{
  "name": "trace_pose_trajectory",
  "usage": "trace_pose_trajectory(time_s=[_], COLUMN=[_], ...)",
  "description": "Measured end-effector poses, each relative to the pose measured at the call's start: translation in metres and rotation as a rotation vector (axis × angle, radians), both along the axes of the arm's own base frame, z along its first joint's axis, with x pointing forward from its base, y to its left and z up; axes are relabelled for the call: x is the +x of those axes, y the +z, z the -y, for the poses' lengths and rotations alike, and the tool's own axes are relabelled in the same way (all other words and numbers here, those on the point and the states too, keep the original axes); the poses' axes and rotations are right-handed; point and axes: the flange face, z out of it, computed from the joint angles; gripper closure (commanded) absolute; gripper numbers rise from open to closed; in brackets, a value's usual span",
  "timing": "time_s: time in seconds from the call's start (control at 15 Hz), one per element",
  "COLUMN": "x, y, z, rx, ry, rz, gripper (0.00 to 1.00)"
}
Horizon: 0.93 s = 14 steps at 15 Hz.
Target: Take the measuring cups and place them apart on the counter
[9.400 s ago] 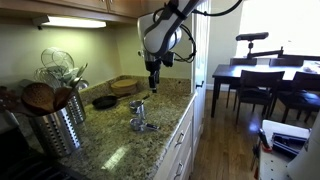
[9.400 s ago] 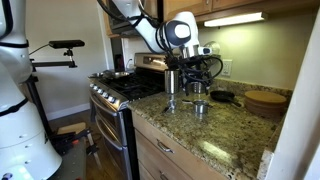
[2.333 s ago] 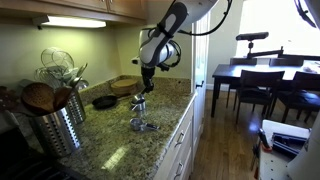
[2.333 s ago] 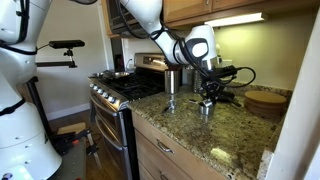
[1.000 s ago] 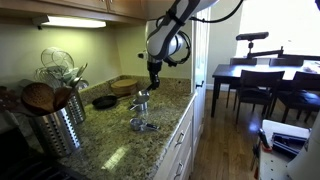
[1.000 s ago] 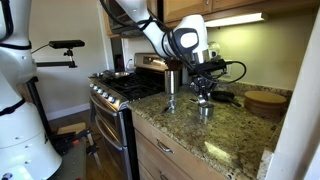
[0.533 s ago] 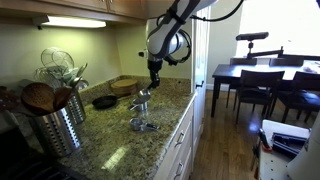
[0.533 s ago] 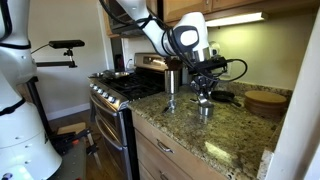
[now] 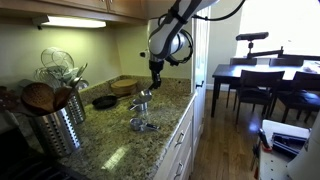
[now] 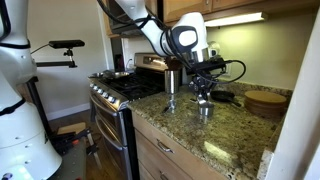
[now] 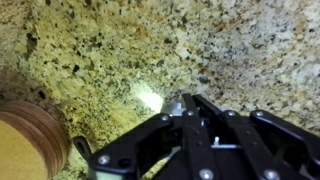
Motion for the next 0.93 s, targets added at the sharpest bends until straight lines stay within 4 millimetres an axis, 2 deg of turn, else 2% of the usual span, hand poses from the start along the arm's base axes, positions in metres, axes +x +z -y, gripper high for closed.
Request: trace_pose_trajectory(time_s=[0.93], x=[-0.018], y=[-0.011], z=[0.018], rx=[-0.003], ry=[-0.054], rz=[-0.031], gripper=[0.93])
